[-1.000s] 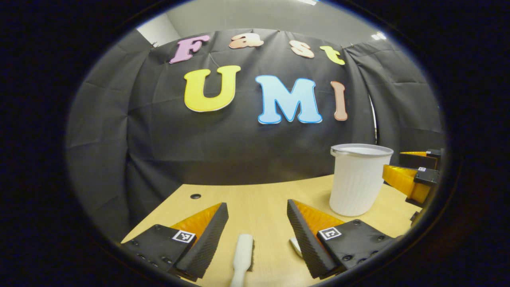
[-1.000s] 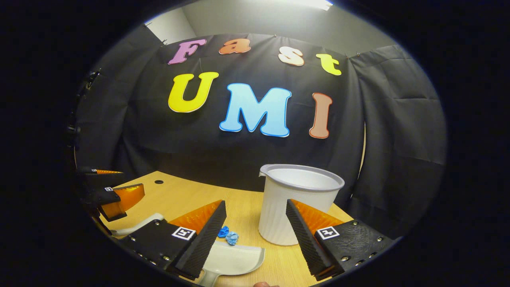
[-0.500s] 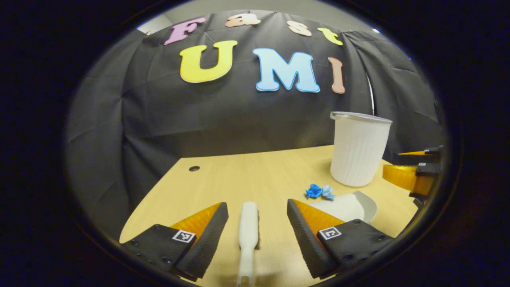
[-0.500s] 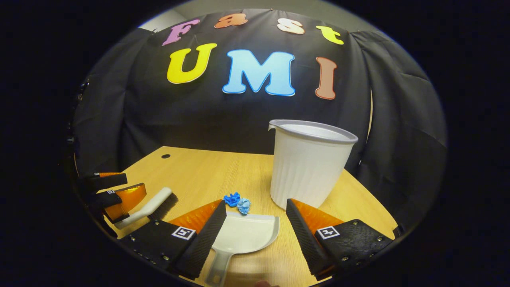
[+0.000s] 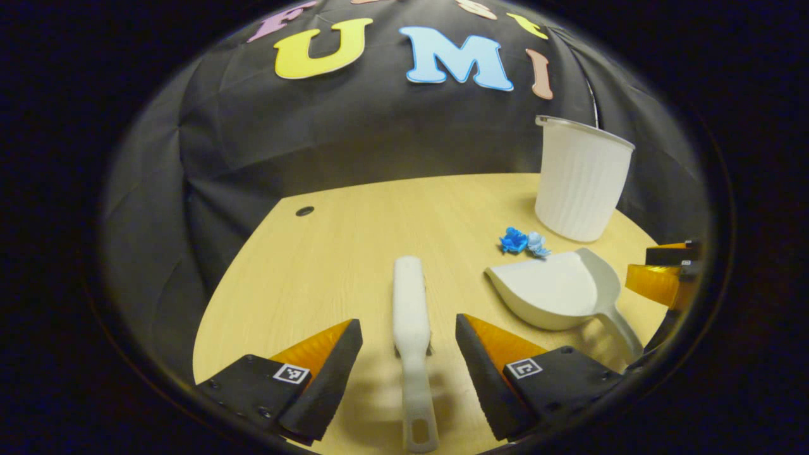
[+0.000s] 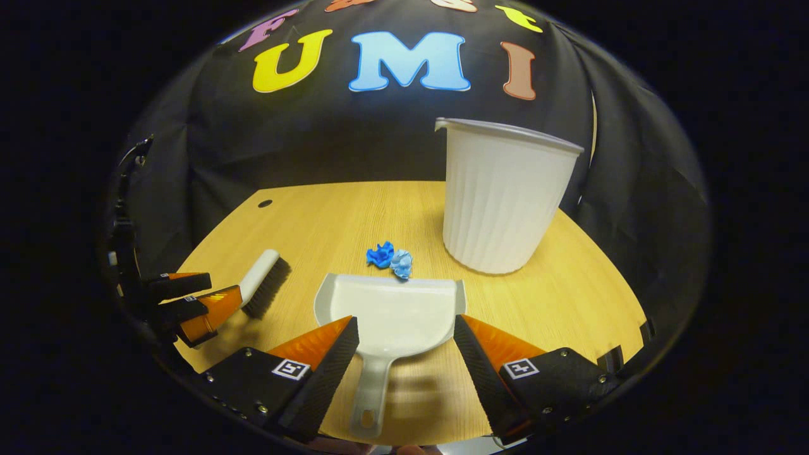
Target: Pick up the small broom and dustpan from the desktop, sweep the trash into the dustpan with the broom, and then empty the trash into the garbage bin.
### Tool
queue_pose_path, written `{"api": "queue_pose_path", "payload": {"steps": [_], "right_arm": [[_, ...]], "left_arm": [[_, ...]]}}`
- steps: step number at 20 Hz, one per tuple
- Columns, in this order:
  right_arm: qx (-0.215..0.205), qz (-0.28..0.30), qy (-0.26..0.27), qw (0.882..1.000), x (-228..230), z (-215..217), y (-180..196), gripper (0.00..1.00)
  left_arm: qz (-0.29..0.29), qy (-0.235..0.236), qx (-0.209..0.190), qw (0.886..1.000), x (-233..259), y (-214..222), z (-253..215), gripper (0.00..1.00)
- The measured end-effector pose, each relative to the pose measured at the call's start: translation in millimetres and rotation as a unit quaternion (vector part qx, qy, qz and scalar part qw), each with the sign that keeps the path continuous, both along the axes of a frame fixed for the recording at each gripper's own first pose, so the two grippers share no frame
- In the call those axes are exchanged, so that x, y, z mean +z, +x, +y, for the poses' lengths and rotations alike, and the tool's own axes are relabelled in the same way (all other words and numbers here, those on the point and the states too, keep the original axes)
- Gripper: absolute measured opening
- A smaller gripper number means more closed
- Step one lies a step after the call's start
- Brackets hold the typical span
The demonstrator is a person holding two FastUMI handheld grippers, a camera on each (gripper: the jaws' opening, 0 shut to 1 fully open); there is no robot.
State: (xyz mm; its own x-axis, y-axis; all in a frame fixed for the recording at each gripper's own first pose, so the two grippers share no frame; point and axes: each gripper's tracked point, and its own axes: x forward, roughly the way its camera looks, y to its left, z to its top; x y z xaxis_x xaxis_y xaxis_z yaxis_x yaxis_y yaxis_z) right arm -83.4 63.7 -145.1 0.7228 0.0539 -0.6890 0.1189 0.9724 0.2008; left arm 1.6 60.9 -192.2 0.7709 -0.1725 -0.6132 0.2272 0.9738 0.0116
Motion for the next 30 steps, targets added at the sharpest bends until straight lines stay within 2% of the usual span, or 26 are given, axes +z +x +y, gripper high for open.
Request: {"api": "queue_pose_path", "payload": {"steps": [1,2,3,4,5,6,8,13,16,17,18,20,21,22,23,24,28,29,30], "right_arm": [[0.003,0.014,0.005,1.000,-5,4,-2,0.95],[0.008,0.031,0.011,0.999,-11,9,-7,0.95],[0.011,0.043,0.017,0.999,-16,13,-11,0.95],[0.015,0.056,0.022,0.998,-21,16,-12,0.95],[0.018,0.069,0.024,0.997,-25,19,-14,0.95],[0.022,0.083,0.027,0.996,-31,23,-19,0.95],[0.028,0.102,0.036,0.994,-39,30,-22,0.95],[0.051,0.140,0.038,0.988,-57,42,-23,0.96],[0.063,0.154,0.040,0.985,-66,48,-18,0.95],[0.065,0.159,0.038,0.984,-71,50,-17,0.95],[0.067,0.165,0.038,0.983,-74,50,-15,0.90],[0.072,0.172,0.042,0.981,-76,51,-16,0.85],[0.073,0.174,0.044,0.981,-78,51,-16,0.84],[0.073,0.175,0.044,0.981,-80,50,-15,0.84],[0.071,0.177,0.039,0.981,-83,47,-15,0.84],[0.071,0.178,0.039,0.981,-85,46,-14,0.77],[0.074,0.180,0.047,0.980,-88,44,-13,0.66],[0.073,0.179,0.047,0.980,-84,43,-15,0.66],[0.073,0.178,0.045,0.980,-88,43,-13,0.59]], "left_arm": [[0.018,0.000,-0.001,1.000,-7,-1,1,1.00],[0.033,-0.001,-0.001,0.999,-13,-3,2,0.93],[0.044,-0.003,0.000,0.999,-17,-3,1,0.94],[0.056,-0.005,0.000,0.998,-21,-5,1,1.00],[0.069,-0.004,0.000,0.998,-28,-7,1,0.94],[0.078,-0.002,0.000,0.997,-32,-7,3,0.95],[0.090,0.004,-0.002,0.996,-39,-7,2,1.00],[0.105,0.016,-0.004,0.994,-46,1,2,1.00],[0.114,0.023,-0.010,0.993,-51,5,-1,0.95],[0.117,0.024,-0.012,0.993,-51,5,-2,0.82],[0.119,0.026,-0.014,0.993,-53,7,-3,0.88],[0.124,0.028,-0.020,0.992,-55,9,-7,0.88],[0.124,0.029,-0.022,0.992,-56,10,-7,0.78],[0.124,0.029,-0.022,0.992,-56,11,-7,0.75],[0.126,0.029,-0.023,0.991,-57,11,-7,0.67],[0.130,0.029,-0.025,0.991,-58,10,-6,0.60],[0.131,0.033,-0.020,0.991,-58,13,-2,0.53],[0.133,0.031,-0.019,0.990,-61,12,-2,0.54],[0.135,0.031,-0.019,0.990,-60,11,-3,0.51]]}}
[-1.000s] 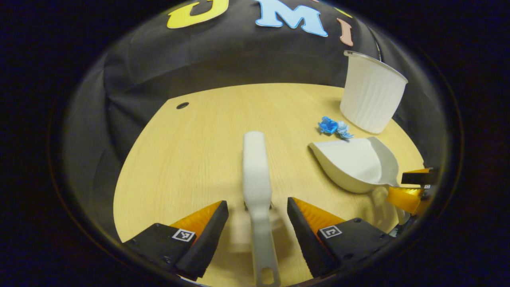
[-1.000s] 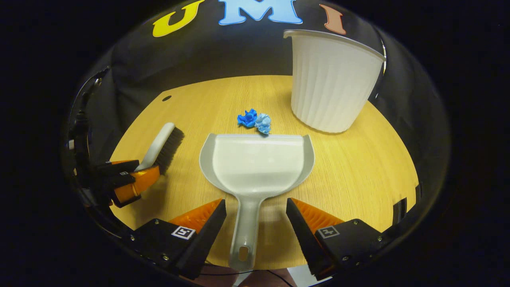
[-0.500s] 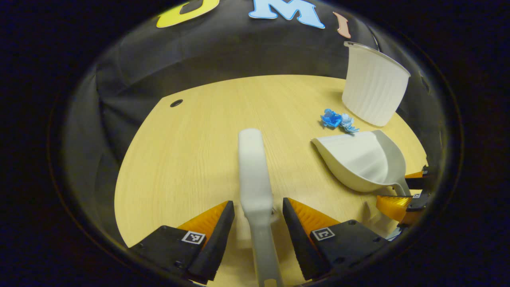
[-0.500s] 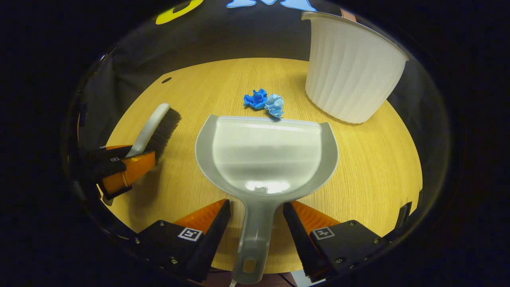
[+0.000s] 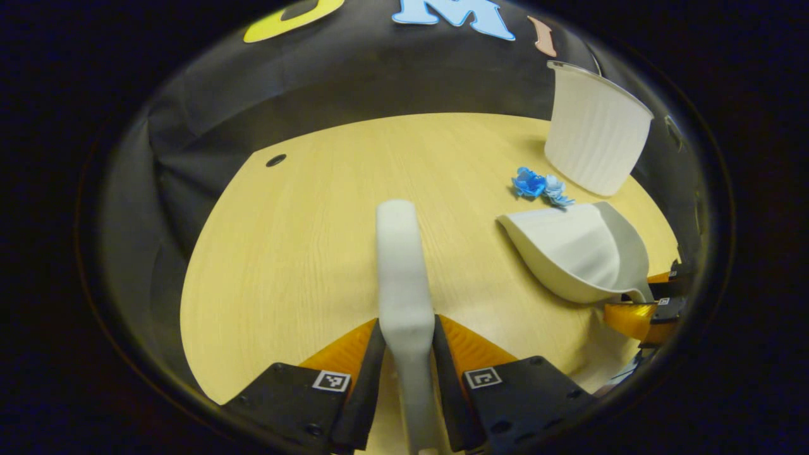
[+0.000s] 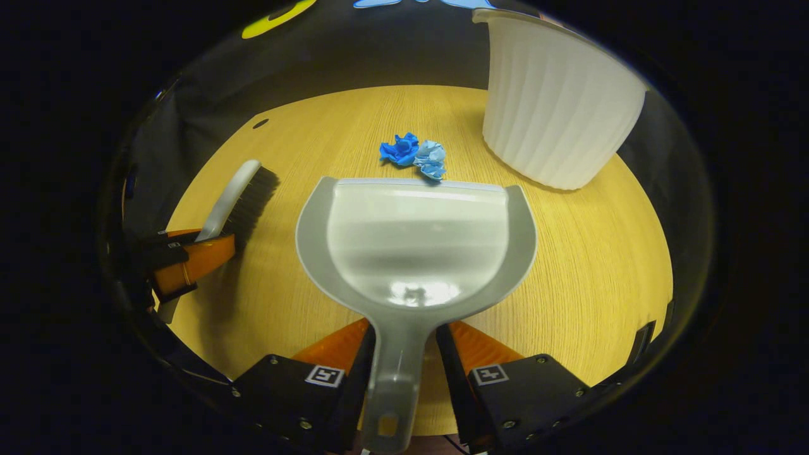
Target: Pick up the small broom and dustpan from the desktop, sweep the trash into the dustpan with the broom, and then empty the trash into the garbage bin.
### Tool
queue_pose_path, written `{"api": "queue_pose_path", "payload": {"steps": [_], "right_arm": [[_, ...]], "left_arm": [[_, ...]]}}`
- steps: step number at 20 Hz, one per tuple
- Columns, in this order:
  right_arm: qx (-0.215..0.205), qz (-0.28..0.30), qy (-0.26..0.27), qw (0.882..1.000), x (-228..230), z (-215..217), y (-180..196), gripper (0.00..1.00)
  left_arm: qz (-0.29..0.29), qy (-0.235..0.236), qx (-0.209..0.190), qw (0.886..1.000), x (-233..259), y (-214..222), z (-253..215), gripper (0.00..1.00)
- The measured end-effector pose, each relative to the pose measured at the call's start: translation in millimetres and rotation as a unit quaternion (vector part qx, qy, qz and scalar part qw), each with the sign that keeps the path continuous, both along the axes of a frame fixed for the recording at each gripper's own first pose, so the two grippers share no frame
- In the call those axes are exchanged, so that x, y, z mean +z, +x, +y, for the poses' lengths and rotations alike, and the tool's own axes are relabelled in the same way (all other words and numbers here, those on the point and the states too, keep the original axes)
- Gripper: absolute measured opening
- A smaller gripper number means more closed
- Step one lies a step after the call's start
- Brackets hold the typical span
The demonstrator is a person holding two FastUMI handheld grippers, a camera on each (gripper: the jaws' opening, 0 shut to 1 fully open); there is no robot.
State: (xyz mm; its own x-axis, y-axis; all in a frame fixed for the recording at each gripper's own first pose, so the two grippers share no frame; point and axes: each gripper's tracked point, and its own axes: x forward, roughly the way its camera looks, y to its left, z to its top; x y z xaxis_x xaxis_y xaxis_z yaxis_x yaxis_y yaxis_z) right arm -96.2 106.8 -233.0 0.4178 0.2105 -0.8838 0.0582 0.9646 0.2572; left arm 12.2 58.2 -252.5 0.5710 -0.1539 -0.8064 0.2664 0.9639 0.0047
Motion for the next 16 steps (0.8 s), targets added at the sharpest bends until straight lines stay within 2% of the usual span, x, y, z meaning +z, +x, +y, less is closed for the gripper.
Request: {"api": "queue_pose_path", "payload": {"steps": [1,2,3,4,7,8,10,13,16], "right_arm": [[0.003,-0.001,0.000,1.000,-1,0,0,0.53],[0.007,-0.002,0.001,1.000,0,0,0,0.52],[0.005,0.001,-0.003,1.000,-1,-1,0,0.52],[0.006,-0.003,-0.005,1.000,-1,-1,4,0.38],[0.012,-0.002,-0.005,1.000,0,-4,0,0.37],[0.013,-0.002,-0.006,1.000,1,-6,1,0.37],[0.013,-0.002,-0.005,1.000,3,-6,-2,0.33],[0.019,-0.006,-0.007,1.000,0,-9,-1,0.33],[0.033,-0.008,-0.007,0.999,0,-15,-3,0.33]], "left_arm": [[0.000,-0.001,0.000,1.000,0,-1,0,0.53],[0.000,-0.001,-0.001,1.000,2,-1,1,0.54],[0.000,-0.002,-0.003,1.000,0,0,-1,0.51],[0.000,-0.002,-0.001,1.000,-1,-1,-2,0.48],[0.002,0.000,-0.004,1.000,2,-1,-1,0.43],[0.002,0.000,-0.005,1.000,3,0,-2,0.46],[0.003,0.003,-0.005,1.000,2,1,-1,0.45],[0.006,-0.001,-0.008,1.000,2,3,-3,0.43],[0.011,-0.003,-0.016,1.000,4,11,-5,0.46]]}}
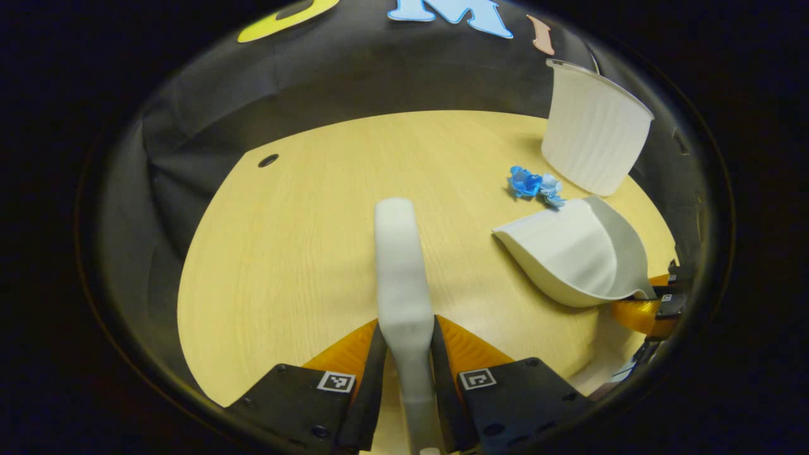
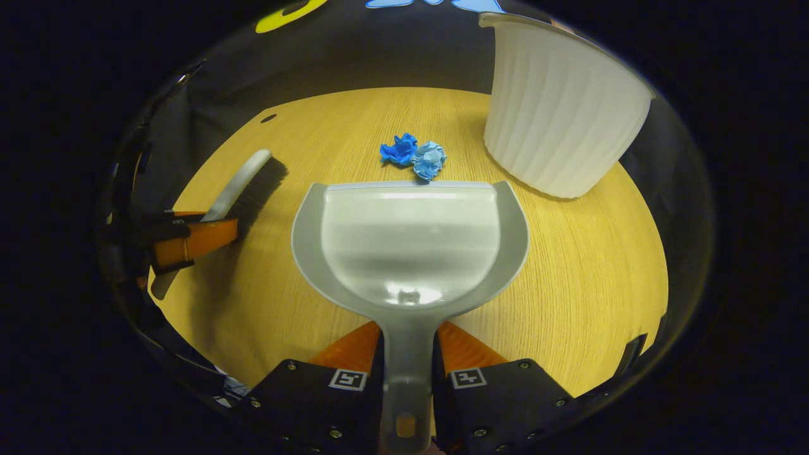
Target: Pick up the small broom and dustpan from the desktop, sweep the trash into the dustpan with the broom, and then empty the trash into the garbage bin.
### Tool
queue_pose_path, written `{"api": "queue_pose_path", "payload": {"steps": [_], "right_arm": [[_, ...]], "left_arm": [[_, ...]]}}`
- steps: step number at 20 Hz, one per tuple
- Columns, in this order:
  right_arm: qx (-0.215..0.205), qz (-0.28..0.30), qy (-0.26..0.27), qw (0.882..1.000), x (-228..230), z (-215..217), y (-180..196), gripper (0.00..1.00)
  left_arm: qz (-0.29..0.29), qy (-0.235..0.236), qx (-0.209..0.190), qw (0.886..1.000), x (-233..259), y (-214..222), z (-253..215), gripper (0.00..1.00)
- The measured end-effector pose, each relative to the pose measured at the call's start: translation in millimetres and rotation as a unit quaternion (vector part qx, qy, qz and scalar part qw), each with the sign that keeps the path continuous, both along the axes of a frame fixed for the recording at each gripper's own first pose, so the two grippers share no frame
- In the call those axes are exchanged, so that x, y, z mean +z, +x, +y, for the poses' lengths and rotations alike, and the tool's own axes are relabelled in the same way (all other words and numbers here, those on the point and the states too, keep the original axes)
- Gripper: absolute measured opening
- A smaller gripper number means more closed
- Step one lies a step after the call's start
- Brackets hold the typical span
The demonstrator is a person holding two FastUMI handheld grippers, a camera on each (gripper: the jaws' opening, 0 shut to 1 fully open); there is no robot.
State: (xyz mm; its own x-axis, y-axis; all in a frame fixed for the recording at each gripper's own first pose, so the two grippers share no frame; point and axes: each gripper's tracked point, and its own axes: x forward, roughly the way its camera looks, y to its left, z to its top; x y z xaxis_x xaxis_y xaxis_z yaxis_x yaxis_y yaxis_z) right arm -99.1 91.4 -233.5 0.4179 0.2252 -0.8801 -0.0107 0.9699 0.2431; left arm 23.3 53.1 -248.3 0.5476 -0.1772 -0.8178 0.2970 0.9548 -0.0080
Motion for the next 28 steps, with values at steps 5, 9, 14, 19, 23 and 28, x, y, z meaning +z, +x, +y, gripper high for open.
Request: {"api": "queue_pose_path", "payload": {"steps": [5,9,14,19,23,28], "right_arm": [[0.022,-0.001,0.005,1.000,-5,-11,1,0.33],[0.036,0.000,0.008,0.999,-6,-20,1,0.34],[0.051,0.010,0.015,0.999,-8,-28,0,0.33],[0.078,0.011,0.022,0.997,-12,-38,2,0.34],[0.098,-0.003,0.018,0.995,-9,-47,5,0.34],[0.107,-0.024,0.011,0.994,-6,-50,7,0.33]], "left_arm": [[0.008,0.000,-0.021,1.000,-3,20,-17,0.46],[0.012,0.003,-0.039,0.999,-5,40,-31,0.48],[0.011,0.021,-0.076,0.997,-6,61,-48,0.47],[0.014,0.021,-0.117,0.993,-5,87,-74,0.48],[0.009,0.027,-0.157,0.987,-4,103,-98,0.48],[-0.003,0.023,-0.215,0.976,-5,118,-136,0.48]]}}
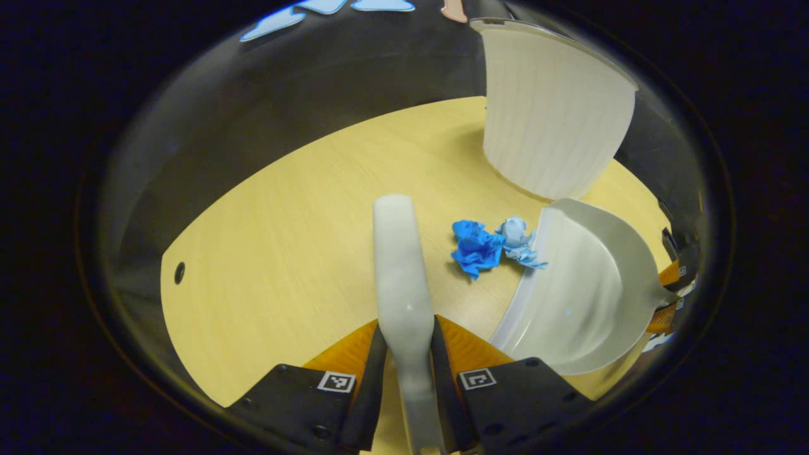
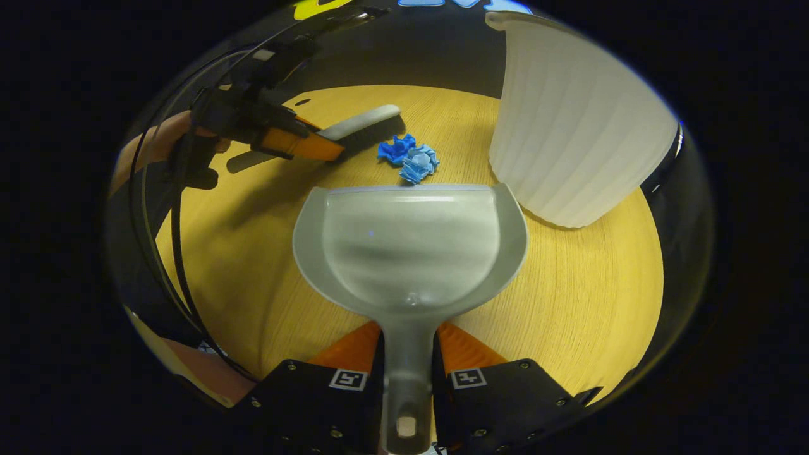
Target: Pick up the small broom and dustpan from the desktop, sweep the trash into the dustpan with the broom, and then empty the trash into the garbage bin.
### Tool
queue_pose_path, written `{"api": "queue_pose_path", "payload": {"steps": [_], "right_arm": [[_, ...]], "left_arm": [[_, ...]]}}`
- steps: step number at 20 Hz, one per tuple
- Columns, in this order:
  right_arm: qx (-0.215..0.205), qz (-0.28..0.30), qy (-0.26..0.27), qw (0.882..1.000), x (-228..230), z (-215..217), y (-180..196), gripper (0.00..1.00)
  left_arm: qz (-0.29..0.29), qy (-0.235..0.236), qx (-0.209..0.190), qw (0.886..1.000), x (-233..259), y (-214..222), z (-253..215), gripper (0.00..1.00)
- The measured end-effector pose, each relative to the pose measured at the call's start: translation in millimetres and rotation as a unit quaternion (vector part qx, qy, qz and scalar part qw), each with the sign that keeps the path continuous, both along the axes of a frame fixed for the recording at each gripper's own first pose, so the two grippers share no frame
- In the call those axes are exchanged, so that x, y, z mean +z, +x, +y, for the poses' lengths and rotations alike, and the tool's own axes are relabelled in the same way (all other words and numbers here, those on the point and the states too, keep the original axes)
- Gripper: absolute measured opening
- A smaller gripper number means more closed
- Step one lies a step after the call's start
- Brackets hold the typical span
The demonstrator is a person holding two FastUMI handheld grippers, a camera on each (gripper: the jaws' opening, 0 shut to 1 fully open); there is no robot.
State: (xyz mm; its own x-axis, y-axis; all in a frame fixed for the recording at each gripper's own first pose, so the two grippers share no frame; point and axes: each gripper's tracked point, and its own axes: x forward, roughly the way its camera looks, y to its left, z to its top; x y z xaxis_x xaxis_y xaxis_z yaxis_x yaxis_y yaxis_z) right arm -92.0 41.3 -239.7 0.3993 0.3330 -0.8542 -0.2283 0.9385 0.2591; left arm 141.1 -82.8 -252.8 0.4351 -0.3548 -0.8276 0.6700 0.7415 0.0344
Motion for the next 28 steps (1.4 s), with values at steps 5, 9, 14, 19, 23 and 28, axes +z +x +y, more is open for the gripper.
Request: {"api": "queue_pose_path", "payload": {"steps": [5,9,14,19,23,28], "right_arm": [[0.007,-0.017,-0.005,1.000,2,-1,0,0.33],[0.005,-0.017,0.000,1.000,6,-3,3,0.33],[0.006,-0.020,0.004,1.000,11,-2,11,0.33],[0.002,-0.020,0.008,1.000,12,0,32,0.33],[-0.002,-0.026,0.009,1.000,6,4,49,0.33],[-0.013,-0.025,0.004,1.000,-7,-3,56,0.34]], "left_arm": [[0.001,-0.019,-0.087,0.996,7,2,-39,0.44],[0.011,-0.027,-0.129,0.991,15,-7,-50,0.43],[0.039,-0.046,-0.168,0.984,33,-21,-60,0.46],[0.053,-0.062,-0.180,0.980,51,-40,-62,0.43],[0.066,-0.076,-0.169,0.980,57,-52,-64,0.46],[0.064,-0.090,-0.135,0.985,56,-67,-63,0.45]]}}
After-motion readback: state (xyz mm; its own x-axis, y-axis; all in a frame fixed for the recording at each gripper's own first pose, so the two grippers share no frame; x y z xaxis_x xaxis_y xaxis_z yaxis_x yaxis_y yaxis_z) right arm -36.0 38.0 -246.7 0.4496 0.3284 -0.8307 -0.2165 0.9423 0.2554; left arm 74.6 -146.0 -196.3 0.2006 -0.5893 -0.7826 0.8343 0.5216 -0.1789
